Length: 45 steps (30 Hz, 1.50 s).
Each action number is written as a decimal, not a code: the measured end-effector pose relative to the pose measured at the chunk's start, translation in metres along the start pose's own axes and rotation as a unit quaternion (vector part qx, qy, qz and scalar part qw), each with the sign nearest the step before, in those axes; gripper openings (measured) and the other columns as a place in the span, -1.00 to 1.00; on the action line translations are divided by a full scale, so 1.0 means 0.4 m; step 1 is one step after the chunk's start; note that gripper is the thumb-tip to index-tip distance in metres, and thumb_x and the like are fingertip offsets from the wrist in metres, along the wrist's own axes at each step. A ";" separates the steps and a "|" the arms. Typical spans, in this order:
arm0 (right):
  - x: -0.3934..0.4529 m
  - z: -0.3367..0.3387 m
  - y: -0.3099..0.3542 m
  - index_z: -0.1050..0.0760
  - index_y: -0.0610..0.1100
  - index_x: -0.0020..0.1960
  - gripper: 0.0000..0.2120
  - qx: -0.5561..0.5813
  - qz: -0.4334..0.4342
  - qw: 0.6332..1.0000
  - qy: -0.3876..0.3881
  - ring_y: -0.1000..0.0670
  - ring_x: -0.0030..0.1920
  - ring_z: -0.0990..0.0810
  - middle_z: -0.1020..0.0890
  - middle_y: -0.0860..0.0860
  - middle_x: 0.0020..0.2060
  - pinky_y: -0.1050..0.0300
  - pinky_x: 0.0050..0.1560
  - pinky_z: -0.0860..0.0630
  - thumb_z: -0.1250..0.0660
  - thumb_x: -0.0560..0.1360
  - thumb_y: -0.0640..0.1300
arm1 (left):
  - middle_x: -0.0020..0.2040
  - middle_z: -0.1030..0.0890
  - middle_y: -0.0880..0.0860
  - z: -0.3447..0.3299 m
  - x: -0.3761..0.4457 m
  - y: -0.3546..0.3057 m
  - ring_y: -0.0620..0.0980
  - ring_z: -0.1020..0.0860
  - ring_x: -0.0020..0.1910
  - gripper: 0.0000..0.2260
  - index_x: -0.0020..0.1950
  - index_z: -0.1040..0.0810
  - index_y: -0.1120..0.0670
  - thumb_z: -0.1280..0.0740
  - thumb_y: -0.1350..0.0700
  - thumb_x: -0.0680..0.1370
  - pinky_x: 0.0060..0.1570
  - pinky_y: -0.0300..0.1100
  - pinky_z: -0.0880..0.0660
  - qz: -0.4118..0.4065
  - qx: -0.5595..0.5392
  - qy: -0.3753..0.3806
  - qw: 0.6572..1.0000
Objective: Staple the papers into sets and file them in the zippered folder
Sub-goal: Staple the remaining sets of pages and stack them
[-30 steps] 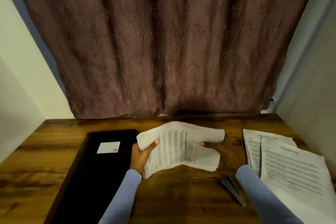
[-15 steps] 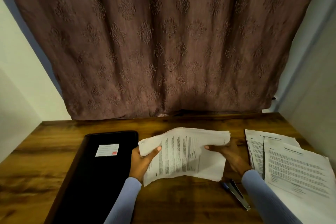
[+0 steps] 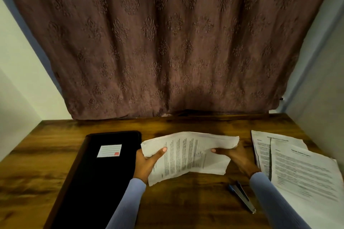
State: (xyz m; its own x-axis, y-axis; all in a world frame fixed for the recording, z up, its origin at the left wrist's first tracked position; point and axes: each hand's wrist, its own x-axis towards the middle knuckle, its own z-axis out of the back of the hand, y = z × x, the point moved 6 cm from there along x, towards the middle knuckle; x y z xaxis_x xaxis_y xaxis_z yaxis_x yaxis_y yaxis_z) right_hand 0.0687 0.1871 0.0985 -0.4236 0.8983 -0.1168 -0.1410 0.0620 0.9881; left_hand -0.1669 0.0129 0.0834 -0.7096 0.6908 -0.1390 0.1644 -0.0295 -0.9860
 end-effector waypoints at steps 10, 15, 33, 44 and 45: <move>-0.025 -0.003 -0.028 -0.50 0.03 -0.01 -0.57 0.045 0.023 0.999 0.002 -0.02 0.02 -0.61 -0.64 0.01 -0.03 0.01 0.02 -0.56 -0.52 0.25 -0.33 | -0.05 -0.67 0.13 0.005 -0.017 0.017 0.12 -0.67 -0.11 -0.70 0.12 -0.56 0.15 -0.47 0.17 0.40 -0.12 0.06 -0.62 -0.009 0.047 -0.001 0.999; -0.011 -0.003 0.001 -0.49 0.02 0.02 -0.57 0.056 0.024 0.998 -0.012 -0.02 0.01 -0.60 -0.63 -0.01 -0.01 0.02 -0.01 -0.56 -0.53 0.25 -0.29 | 0.02 -0.65 0.10 0.012 -0.003 -0.001 0.05 -0.64 -0.02 -0.65 0.18 -0.53 0.16 -0.46 0.24 0.41 -0.12 -0.06 -0.63 -0.018 0.002 -0.011 1.000; 0.011 0.084 0.110 -0.56 -0.11 -0.25 -0.93 -0.085 0.124 0.988 0.026 0.12 -0.34 -0.60 -0.61 0.04 -0.46 0.27 -0.22 -0.54 -0.45 0.35 -0.19 | 0.05 -0.64 0.12 0.010 0.005 0.039 0.07 -0.64 -0.02 -0.70 0.16 -0.52 0.09 -0.42 0.24 0.45 -0.10 0.03 -0.62 0.005 -0.012 -0.008 1.000; -0.017 0.084 0.151 -0.41 0.08 0.25 -0.67 -0.312 0.209 0.927 0.007 -0.06 0.26 -0.45 -0.50 0.02 0.24 0.17 0.22 -0.34 -0.31 0.49 -0.06 | 0.03 -0.64 0.12 0.004 0.011 0.033 0.13 -0.63 0.00 -0.72 0.11 -0.53 0.05 -0.43 0.25 0.44 -0.01 0.19 -0.57 0.009 -0.015 0.009 1.000; -0.015 0.084 0.146 -0.42 0.03 0.27 -0.65 -0.339 0.210 0.917 0.006 -0.10 0.28 -0.45 -0.50 -0.03 0.27 0.18 0.23 -0.31 -0.31 0.50 -0.08 | 0.03 -0.64 0.11 0.002 0.011 0.031 0.12 -0.63 -0.01 -0.72 0.11 -0.52 0.05 -0.42 0.25 0.44 -0.01 0.19 -0.57 0.009 -0.014 0.013 1.000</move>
State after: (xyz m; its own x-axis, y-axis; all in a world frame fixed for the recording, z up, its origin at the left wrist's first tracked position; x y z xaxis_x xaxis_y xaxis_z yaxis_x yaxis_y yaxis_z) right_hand 0.0929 0.1999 0.1604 -0.5774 0.7761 0.2536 -0.4858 -0.5763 0.6572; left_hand -0.1685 0.0150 0.0704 -0.6886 0.7086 -0.1542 0.1960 -0.0228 -0.9803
